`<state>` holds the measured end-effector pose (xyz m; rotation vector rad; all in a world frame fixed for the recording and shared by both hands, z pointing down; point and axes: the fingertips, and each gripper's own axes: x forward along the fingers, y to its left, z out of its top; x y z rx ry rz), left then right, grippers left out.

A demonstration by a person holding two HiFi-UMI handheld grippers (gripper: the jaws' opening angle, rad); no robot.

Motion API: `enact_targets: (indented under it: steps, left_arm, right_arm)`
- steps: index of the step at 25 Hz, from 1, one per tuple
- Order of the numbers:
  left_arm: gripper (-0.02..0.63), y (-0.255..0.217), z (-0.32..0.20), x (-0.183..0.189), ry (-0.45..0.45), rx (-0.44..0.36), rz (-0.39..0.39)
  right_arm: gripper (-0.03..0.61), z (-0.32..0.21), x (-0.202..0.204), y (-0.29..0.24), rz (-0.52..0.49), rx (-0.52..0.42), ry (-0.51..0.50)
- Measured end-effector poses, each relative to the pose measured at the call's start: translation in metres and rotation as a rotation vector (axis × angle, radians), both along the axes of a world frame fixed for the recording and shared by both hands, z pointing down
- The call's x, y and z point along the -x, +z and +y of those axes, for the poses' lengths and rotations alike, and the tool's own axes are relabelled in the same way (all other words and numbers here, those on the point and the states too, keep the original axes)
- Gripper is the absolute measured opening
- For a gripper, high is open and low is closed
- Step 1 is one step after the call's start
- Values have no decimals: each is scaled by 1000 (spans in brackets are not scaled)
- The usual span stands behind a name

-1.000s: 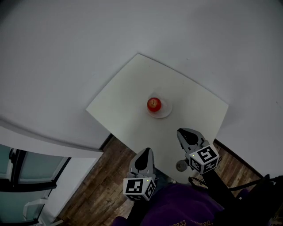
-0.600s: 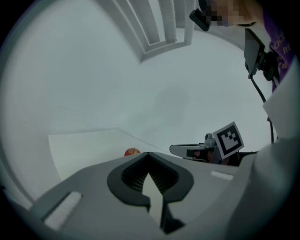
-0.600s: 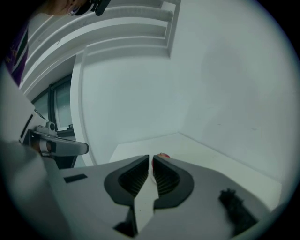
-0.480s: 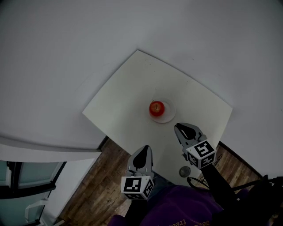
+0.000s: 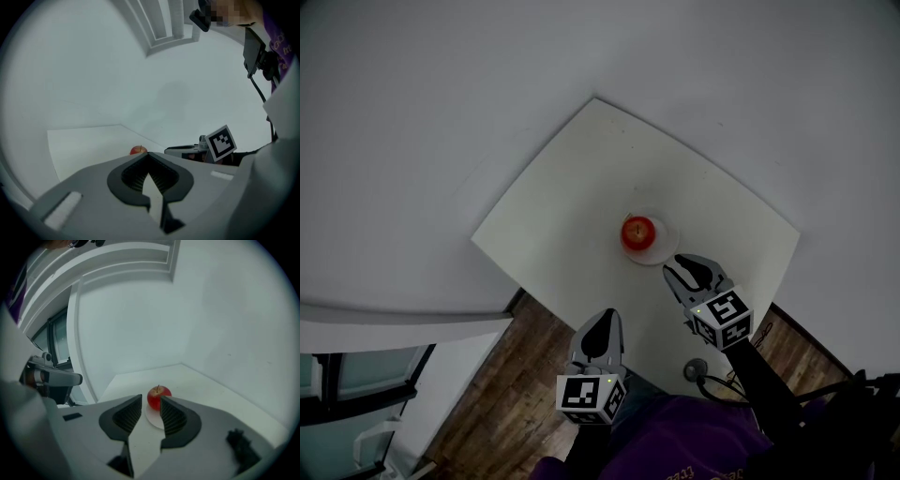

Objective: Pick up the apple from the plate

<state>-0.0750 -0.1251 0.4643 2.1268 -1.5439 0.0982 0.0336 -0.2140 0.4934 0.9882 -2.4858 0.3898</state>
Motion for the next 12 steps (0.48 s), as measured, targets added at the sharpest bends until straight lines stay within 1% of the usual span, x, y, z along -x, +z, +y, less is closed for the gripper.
enact_targets:
  steps: [4,7,12]
  left_arm:
    - [6,5,-5,4,3,8,9]
    - [6,8,-8,11,-13,18,9]
    - [6,13,-14,15,-11,25,12]
  right_arm:
    - [138,-11,4,8,20,0,4]
    - [160,-18,7,13,29,2,14]
    - [189,-27,14,21,42,12,1]
